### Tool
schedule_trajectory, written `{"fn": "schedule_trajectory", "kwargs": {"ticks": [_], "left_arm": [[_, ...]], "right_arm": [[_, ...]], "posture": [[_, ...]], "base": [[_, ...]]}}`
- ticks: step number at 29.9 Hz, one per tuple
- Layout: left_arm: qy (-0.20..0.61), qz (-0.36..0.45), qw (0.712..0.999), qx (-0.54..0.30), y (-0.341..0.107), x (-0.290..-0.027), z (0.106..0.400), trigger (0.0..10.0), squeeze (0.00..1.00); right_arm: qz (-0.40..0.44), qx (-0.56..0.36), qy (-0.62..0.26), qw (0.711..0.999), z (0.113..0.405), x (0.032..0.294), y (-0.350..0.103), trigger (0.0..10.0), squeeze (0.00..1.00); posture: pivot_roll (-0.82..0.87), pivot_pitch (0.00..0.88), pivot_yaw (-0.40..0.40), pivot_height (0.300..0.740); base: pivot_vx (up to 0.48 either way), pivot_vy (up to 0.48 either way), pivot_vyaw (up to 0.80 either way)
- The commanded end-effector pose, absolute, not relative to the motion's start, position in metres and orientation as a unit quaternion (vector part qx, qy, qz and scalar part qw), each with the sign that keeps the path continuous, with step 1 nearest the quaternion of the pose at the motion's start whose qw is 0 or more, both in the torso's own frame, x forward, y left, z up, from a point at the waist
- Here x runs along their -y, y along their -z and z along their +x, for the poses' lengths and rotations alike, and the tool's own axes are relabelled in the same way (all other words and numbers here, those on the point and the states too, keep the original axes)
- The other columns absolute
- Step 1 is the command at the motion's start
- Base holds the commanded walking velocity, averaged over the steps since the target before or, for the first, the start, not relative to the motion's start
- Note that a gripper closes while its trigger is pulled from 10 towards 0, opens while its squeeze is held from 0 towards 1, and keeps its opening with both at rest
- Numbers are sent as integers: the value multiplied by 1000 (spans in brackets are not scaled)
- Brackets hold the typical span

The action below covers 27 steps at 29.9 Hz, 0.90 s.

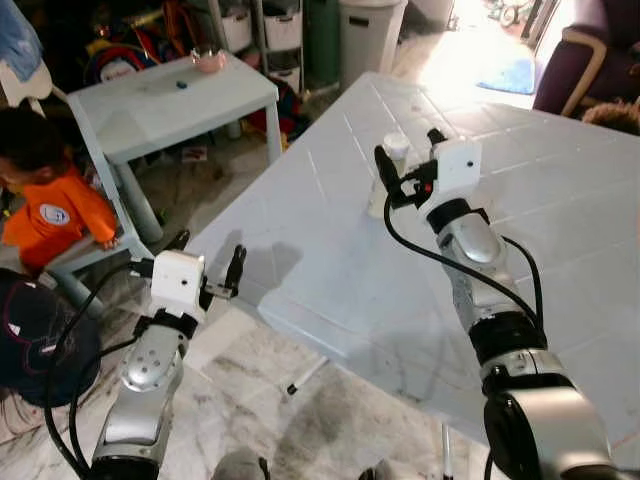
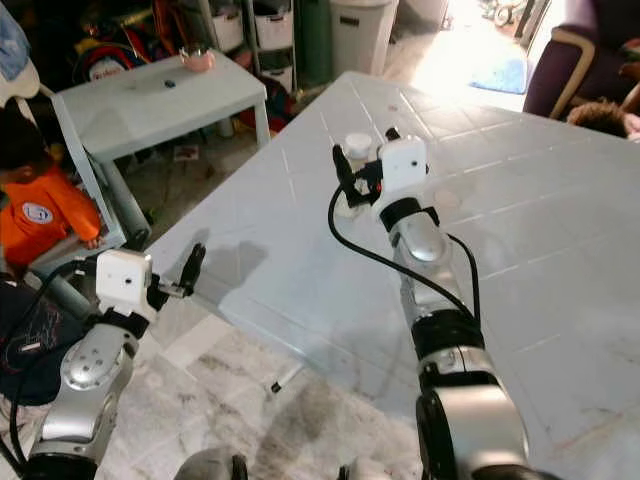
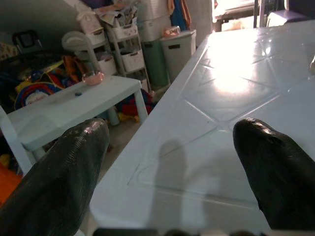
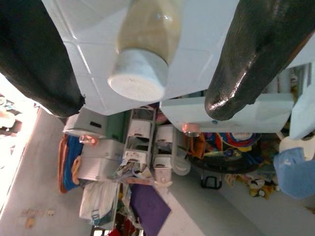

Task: Restocking fridge

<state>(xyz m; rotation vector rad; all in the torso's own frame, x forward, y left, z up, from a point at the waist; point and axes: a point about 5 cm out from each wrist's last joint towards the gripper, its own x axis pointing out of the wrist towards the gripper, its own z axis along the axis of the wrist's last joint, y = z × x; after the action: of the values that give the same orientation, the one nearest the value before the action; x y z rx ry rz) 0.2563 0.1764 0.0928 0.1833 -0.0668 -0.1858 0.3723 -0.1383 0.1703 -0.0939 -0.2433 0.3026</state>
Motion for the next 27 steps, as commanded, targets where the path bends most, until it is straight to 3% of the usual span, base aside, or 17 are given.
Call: {"fn": "schedule_trajectory", "kwargs": {"ticks": [1, 22, 23, 24, 25, 26, 27], "left_arm": [[98, 102, 989, 36, -97, -178, 255, 10000, 0], [103, 130, 986, 24, -98, -179, 245, 10000, 0], [105, 132, 985, 25, -98, -179, 245, 10000, 0], [105, 133, 985, 25, -98, -178, 245, 10000, 0], [106, 134, 985, 26, -99, -178, 244, 10000, 0], [104, 133, 985, 25, -99, -178, 244, 10000, 0], [103, 133, 986, 24, -99, -179, 244, 10000, 0]], "right_arm": [[-34, 128, -143, 981, 378, 136, -179, 10000, 0], [24, 65, -125, 990, 400, 124, -180, 10000, 0], [27, 62, -123, 990, 400, 125, -180, 7882, 0], [29, 60, -121, 990, 400, 126, -179, 4078, 0], [30, 59, -119, 991, 401, 127, -179, 4078, 0], [30, 53, -116, 991, 401, 128, -179, 0, 0], [29, 45, -112, 992, 402, 129, -179, 39, 0]], "posture": [[124, 47, 28, 740], [183, 52, 16, 740], [185, 51, 15, 740], [186, 51, 14, 740], [188, 51, 13, 740], [189, 53, 13, 740], [188, 54, 15, 740]], "base": [[0, 0, 0], [0, 0, 0], [0, 0, 0], [0, 0, 0], [0, 0, 0], [0, 0, 0], [0, 0, 0]]}}
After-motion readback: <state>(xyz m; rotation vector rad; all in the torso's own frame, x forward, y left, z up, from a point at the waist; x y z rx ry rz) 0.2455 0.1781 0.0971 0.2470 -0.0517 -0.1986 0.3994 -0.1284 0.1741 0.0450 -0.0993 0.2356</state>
